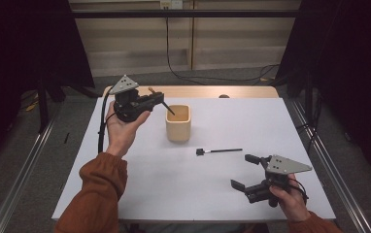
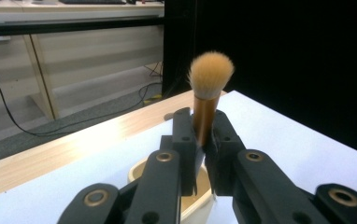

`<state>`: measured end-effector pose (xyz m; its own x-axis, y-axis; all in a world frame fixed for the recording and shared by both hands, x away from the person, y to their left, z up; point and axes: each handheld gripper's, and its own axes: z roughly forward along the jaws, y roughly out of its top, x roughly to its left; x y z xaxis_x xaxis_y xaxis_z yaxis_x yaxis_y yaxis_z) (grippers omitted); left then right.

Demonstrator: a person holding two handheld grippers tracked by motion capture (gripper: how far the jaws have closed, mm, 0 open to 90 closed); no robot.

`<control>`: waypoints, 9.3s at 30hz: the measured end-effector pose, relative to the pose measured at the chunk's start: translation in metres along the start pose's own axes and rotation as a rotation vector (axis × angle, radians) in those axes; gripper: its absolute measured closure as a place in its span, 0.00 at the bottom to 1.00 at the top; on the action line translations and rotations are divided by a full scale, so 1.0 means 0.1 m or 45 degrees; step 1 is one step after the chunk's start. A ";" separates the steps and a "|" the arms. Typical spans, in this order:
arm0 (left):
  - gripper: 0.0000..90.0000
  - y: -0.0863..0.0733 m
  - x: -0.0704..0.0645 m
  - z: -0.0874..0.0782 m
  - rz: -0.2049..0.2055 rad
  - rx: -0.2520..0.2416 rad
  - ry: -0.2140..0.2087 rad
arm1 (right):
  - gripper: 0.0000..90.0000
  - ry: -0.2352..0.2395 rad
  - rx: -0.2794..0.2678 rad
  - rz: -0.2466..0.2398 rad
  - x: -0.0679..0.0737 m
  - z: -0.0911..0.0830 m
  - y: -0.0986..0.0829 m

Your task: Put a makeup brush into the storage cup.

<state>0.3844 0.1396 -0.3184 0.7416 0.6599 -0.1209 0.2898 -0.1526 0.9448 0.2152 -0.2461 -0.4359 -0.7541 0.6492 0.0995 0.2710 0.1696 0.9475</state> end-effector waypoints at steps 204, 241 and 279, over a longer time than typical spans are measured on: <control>0.02 -1.49 -0.50 -1.07 -0.023 -0.055 0.115 | 0.01 -0.079 -0.009 0.027 -0.08 -0.06 0.01; 0.02 -1.51 -0.53 -1.13 -0.023 -0.057 0.124 | 0.01 -0.125 -0.042 0.014 -0.53 0.29 0.41; 0.02 -1.54 -0.47 -1.13 -0.036 -0.042 0.121 | 0.01 -0.049 0.285 -0.094 -0.92 0.83 0.75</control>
<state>0.2361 0.2152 -0.4233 0.6722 0.7306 -0.1197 0.2885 -0.1096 0.9512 0.3545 -0.2313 -0.3998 -0.7546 0.6560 0.0166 0.3451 0.3751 0.8604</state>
